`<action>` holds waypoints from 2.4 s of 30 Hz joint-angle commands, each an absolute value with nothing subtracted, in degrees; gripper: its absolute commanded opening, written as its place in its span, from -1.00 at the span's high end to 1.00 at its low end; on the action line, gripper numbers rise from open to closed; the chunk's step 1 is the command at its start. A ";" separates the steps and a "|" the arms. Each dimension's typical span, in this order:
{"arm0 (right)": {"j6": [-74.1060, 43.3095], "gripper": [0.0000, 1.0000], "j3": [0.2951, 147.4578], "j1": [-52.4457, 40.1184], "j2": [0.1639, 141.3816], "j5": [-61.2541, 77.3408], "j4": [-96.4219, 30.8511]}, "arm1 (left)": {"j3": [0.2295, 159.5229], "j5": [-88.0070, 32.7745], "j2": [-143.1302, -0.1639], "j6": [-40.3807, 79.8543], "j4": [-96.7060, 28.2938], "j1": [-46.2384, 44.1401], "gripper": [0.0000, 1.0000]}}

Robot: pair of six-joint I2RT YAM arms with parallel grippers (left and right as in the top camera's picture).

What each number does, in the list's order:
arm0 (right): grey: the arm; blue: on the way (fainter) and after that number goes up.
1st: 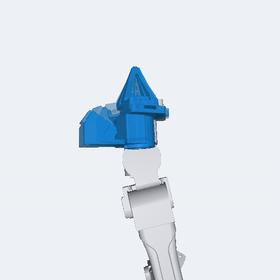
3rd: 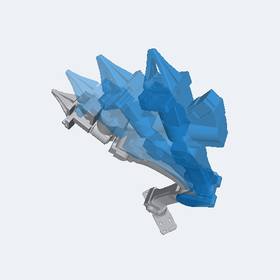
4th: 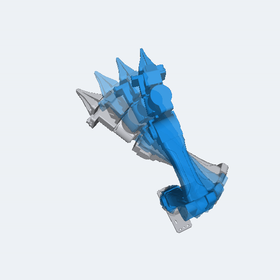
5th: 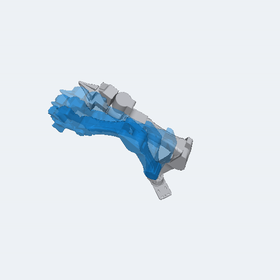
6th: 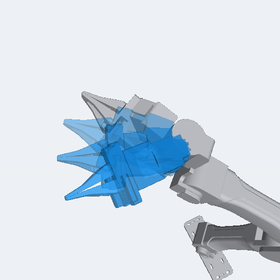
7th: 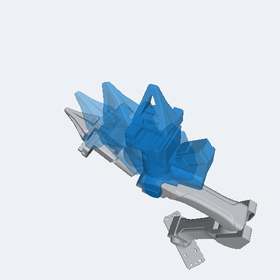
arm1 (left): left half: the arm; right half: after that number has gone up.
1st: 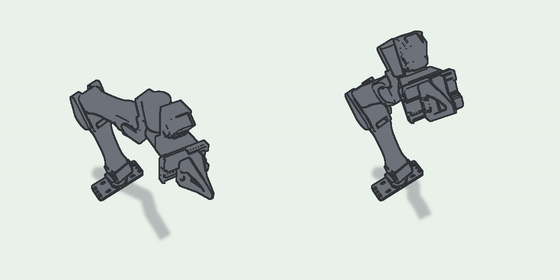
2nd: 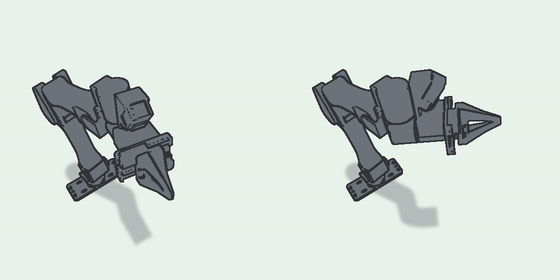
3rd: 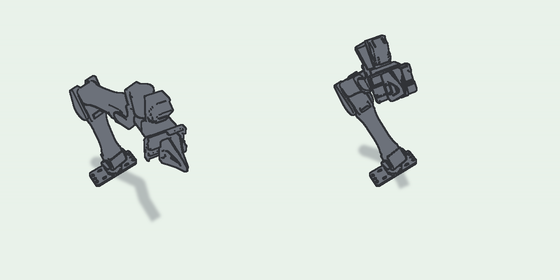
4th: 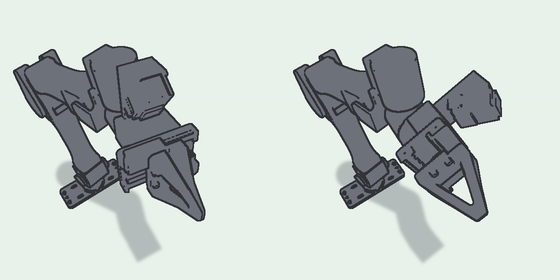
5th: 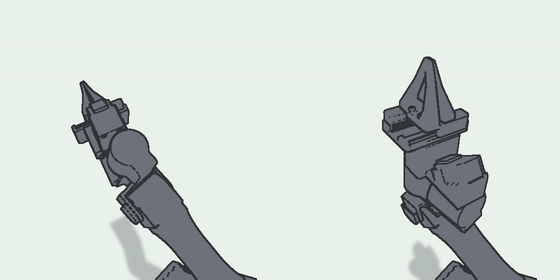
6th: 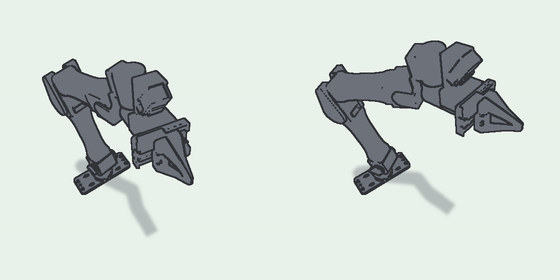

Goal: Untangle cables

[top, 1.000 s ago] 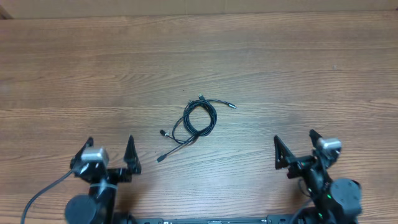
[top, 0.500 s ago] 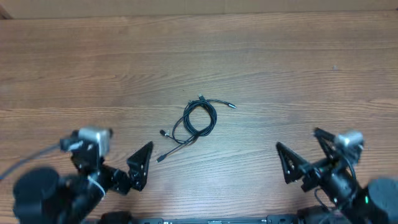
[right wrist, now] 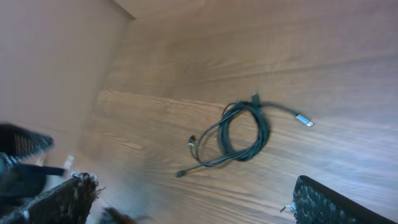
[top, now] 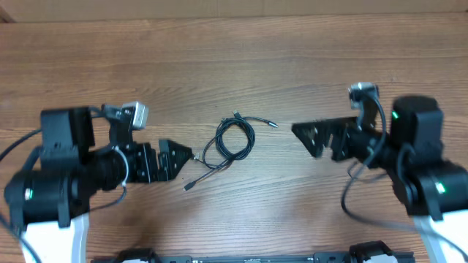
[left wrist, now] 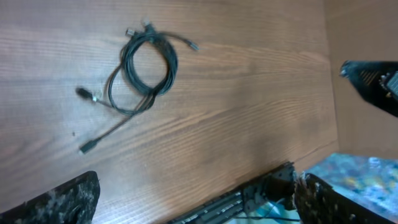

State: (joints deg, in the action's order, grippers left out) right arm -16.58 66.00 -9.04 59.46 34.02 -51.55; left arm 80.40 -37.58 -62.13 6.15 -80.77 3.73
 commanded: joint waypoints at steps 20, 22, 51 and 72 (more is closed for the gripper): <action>-23.59 -1.00 67.13 -9.32 85.47 34.11 -54.33 | 77.71 -36.45 -77.28 5.08 -76.34 1.93 0.91; -23.62 -1.00 67.13 -9.32 85.47 31.00 -54.35 | 77.69 -35.79 -77.52 5.10 -74.61 0.60 0.92; -36.23 0.91 59.20 -9.47 85.54 27.27 -48.34 | 77.71 -24.53 -104.75 -0.54 -41.45 -12.19 0.70; -41.17 0.59 59.18 -24.71 86.06 9.87 -31.05 | 77.71 -30.15 -115.81 -9.89 -38.04 -13.91 0.11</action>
